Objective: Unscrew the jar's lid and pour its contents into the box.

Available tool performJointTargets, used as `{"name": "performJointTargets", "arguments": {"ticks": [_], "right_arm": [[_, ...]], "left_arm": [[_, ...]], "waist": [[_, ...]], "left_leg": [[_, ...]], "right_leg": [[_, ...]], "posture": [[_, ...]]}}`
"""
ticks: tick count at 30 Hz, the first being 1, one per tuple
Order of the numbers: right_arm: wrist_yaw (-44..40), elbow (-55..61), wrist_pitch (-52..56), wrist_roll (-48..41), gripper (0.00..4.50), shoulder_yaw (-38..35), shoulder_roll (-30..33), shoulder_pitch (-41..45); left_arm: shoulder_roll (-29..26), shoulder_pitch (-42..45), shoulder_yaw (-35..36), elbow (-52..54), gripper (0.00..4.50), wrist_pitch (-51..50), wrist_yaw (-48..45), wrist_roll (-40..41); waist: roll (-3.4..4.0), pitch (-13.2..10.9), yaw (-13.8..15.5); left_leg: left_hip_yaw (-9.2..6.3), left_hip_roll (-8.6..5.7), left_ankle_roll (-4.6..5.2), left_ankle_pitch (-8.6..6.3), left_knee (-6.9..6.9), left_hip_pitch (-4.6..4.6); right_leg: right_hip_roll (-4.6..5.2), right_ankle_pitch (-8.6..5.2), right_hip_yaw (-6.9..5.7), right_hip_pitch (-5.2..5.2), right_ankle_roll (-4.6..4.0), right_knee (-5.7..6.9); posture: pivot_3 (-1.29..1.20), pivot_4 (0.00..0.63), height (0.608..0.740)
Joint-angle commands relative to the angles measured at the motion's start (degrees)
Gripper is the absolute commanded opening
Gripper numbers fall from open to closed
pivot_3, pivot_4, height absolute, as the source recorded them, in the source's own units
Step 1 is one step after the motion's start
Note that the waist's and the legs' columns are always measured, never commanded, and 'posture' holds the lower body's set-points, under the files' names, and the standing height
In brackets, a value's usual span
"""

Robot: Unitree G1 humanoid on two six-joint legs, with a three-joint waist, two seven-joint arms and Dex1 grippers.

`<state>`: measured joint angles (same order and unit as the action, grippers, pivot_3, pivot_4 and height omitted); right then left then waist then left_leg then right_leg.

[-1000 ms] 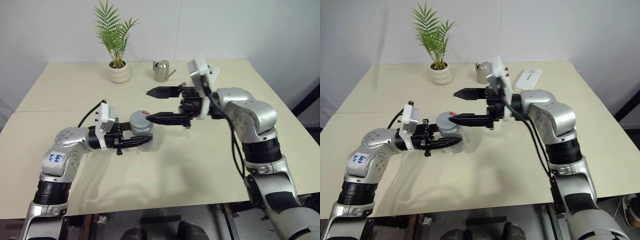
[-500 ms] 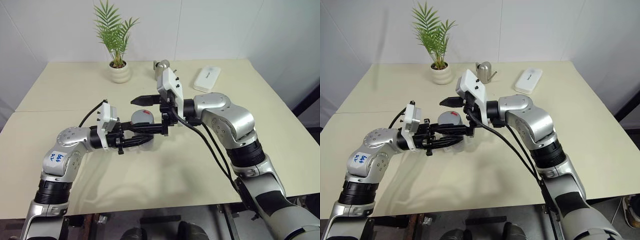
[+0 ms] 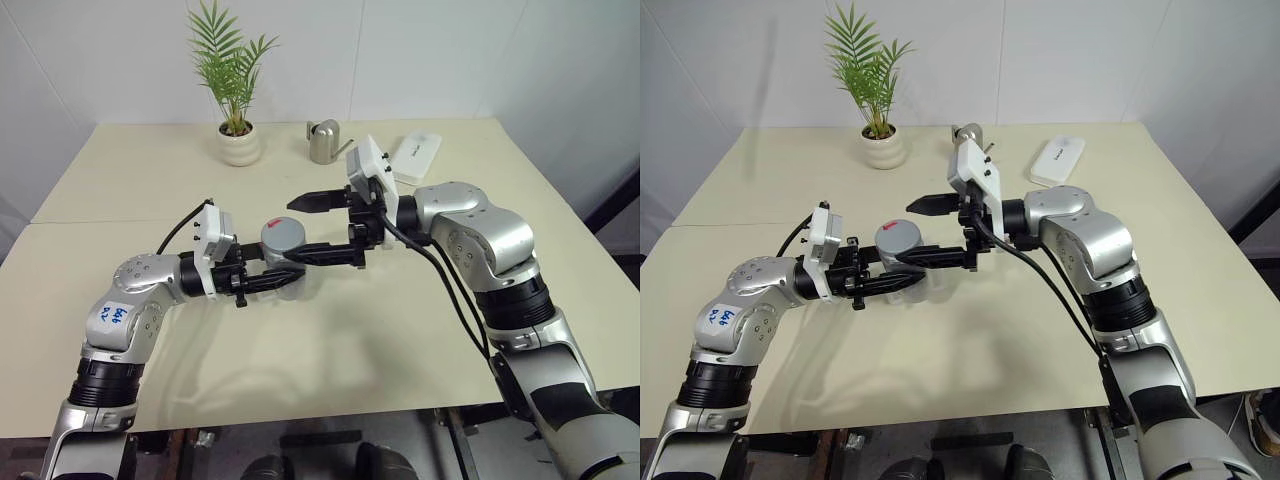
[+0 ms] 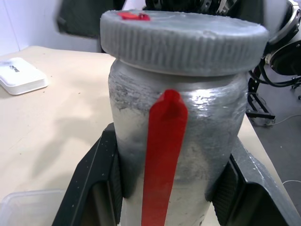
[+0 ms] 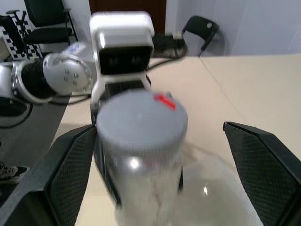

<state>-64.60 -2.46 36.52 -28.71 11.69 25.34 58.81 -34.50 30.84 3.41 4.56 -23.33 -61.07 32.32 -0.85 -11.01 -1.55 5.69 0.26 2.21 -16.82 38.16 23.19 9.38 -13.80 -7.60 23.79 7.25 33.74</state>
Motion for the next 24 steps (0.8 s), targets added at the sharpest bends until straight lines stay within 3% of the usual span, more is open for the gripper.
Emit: {"name": "performJointTargets", "arguments": {"ticks": [1,14,24], "right_arm": [[-0.2,0.5,-0.6,-0.3,4.48,-3.2,1.5,-0.2],[-7.1,3.5,1.0,-6.6,4.48,-5.9,2.2,-0.8],[-0.7,0.4,3.2,-3.0,4.48,-2.4,-2.4,2.9]], "left_arm": [[-0.7,-0.3,0.7,2.4,1.93,0.7,-1.3,0.9],[-1.4,-1.1,1.2,3.1,1.93,0.1,-2.1,1.2],[-0.9,-0.9,0.6,2.8,1.93,0.2,-2.1,1.0]], "waist": [[0.0,0.0,0.0],[0.0,0.0,0.0],[0.0,0.0,0.0]], "left_leg": [[0.0,0.0,0.0,0.0,0.0,0.0],[0.01,0.01,0.0,0.0,0.01,0.0],[0.03,0.08,-0.03,0.0,0.02,-0.03]], "right_leg": [[0.0,0.0,0.0,0.0,0.0,0.0],[0.0,0.0,0.0,-0.01,0.0,-0.01],[-0.03,-0.01,0.01,0.0,-0.02,0.02]], "posture": [[0.0,0.15,0.74],[0.0,0.15,0.74],[0.0,0.15,0.74]]}}
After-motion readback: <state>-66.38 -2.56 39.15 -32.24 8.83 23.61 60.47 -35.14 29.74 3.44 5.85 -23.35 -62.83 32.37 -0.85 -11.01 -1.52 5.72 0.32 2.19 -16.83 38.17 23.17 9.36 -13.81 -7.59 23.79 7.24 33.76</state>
